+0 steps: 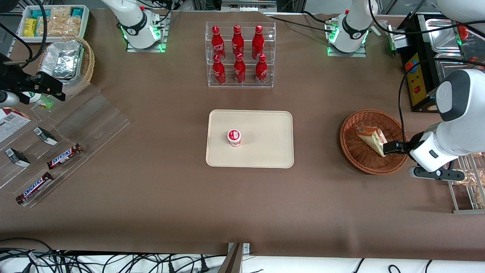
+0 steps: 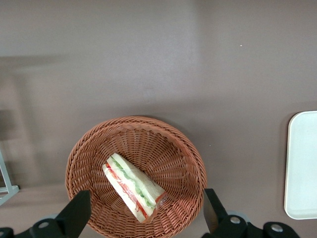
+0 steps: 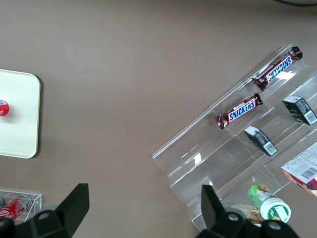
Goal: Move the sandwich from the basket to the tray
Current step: 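Lower the open left gripper over the sandwich in the wicker basket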
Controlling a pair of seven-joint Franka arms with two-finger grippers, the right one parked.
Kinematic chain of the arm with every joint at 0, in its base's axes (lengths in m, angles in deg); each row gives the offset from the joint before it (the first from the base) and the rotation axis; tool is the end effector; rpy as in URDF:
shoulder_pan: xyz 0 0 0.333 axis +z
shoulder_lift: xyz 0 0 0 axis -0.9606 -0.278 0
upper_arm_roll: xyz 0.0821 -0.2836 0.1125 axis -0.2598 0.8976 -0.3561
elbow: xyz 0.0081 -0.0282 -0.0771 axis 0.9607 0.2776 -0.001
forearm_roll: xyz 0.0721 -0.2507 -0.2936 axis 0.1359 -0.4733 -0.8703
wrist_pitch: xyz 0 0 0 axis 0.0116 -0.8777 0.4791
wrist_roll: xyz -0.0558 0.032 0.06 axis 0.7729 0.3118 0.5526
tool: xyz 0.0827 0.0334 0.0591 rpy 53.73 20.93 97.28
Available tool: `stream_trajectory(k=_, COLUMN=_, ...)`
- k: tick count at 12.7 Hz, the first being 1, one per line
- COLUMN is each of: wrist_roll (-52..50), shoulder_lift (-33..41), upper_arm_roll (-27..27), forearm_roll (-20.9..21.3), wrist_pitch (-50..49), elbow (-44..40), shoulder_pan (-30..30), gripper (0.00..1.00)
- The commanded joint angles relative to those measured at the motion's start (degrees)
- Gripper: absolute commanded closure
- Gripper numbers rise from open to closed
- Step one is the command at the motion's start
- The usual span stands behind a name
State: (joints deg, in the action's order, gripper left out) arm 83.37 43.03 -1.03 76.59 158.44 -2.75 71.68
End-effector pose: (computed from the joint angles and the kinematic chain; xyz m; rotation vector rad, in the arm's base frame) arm 0.6842 -0.0164 0.4487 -3.1294 0.1196 0.1289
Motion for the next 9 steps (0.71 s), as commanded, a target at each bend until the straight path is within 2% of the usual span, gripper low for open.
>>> stream_trajectory(k=1, wrist_roll=0.44, shoulder_lift=-0.08, upper_arm_roll=-0.44, forearm_roll=-0.42, wrist_pitch=0.28, elbow=-0.56, shoulder_pan=-0.98, gripper=0.0)
stream_trajectory(k=6, wrist_roll=-1.05, shoulder_lift=0.79, upper_arm_roll=-1.49, forearm_roll=0.11, wrist_pitch=-2.6, elbow=-0.13, shoulder_pan=0.25, gripper=0.0)
stream_trajectory(k=8, wrist_roll=-9.01, shoulder_lift=1.67, upper_arm_roll=-2.54, forearm_roll=3.08, wrist_pitch=-5.08, elbow=0.66, shoulder_pan=0.42, gripper=0.0)
stream_trajectory(k=9, wrist_roll=-12.19, shoulder_lift=2.02, upper_arm_roll=-2.46, forearm_roll=3.09, wrist_pitch=-5.35, elbow=1.71, shoulder_pan=1.64, gripper=0.0)
